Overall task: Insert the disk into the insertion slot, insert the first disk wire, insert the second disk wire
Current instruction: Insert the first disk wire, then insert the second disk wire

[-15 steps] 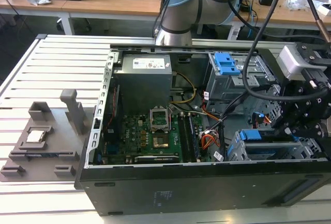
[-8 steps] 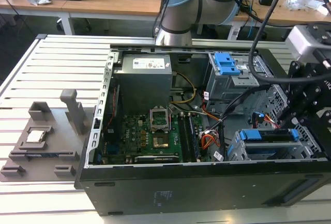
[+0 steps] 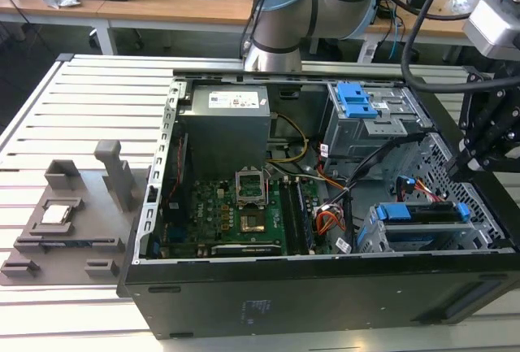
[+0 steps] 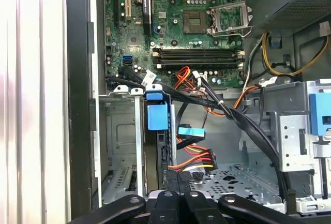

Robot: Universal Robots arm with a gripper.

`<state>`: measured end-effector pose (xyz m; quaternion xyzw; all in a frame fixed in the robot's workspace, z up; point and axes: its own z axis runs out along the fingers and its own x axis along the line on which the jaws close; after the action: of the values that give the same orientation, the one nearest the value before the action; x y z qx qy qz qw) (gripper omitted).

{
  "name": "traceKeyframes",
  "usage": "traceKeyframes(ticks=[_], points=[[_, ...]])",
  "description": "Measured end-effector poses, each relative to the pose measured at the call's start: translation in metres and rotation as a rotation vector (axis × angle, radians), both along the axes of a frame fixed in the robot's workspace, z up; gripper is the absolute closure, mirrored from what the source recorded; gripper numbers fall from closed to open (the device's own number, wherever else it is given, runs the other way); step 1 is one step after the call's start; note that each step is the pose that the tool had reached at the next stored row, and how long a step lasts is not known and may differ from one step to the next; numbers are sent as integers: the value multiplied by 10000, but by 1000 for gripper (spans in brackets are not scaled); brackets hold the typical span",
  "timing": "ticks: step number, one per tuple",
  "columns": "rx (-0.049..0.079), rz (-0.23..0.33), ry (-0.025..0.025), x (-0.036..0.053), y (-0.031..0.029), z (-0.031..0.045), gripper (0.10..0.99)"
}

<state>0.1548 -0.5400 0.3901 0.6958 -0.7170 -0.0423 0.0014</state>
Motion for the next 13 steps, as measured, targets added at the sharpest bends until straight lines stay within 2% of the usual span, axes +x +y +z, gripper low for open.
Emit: traceKeyframes(ticks=[13], points=[[-2, 0, 0, 0, 0, 2, 973]])
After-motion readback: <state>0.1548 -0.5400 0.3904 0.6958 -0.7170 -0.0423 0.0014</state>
